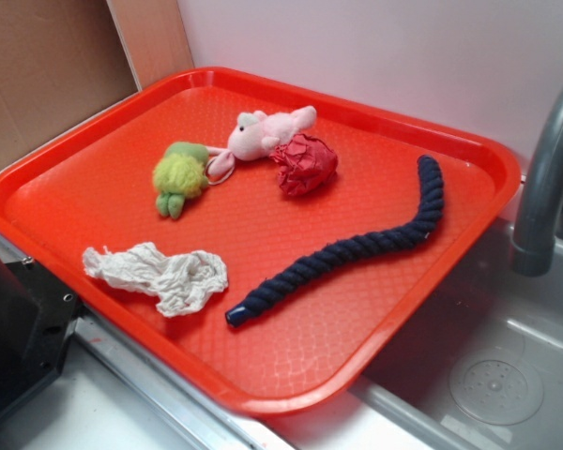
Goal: Grab the red paper.
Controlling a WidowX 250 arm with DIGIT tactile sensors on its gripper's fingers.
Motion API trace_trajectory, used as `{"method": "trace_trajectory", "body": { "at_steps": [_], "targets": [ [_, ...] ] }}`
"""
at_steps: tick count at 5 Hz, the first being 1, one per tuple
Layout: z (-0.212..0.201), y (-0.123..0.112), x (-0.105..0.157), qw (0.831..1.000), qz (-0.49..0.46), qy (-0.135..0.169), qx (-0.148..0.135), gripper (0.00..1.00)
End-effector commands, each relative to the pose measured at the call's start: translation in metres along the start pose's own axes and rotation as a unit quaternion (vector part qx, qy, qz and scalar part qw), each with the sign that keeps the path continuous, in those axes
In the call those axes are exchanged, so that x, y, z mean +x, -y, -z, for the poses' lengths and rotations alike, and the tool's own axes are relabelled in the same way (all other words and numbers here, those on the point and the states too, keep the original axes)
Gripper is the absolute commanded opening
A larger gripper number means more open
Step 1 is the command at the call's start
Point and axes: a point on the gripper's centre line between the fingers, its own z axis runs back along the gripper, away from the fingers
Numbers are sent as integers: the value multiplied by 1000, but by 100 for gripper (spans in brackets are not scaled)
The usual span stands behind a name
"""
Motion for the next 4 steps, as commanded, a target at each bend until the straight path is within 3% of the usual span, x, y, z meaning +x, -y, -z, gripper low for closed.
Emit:
{"method": "trace_trajectory", "body": {
  "at_steps": [1, 2, 3, 4],
  "targets": [
    [0, 0, 0, 1000, 0, 0, 0, 100],
    [17, -1, 15, 1000, 5, 7, 23, 100],
    [30, -1, 23, 999, 10, 19, 23, 100],
    [55, 5, 41, 998, 10, 62, 15, 100]
  ]
}}
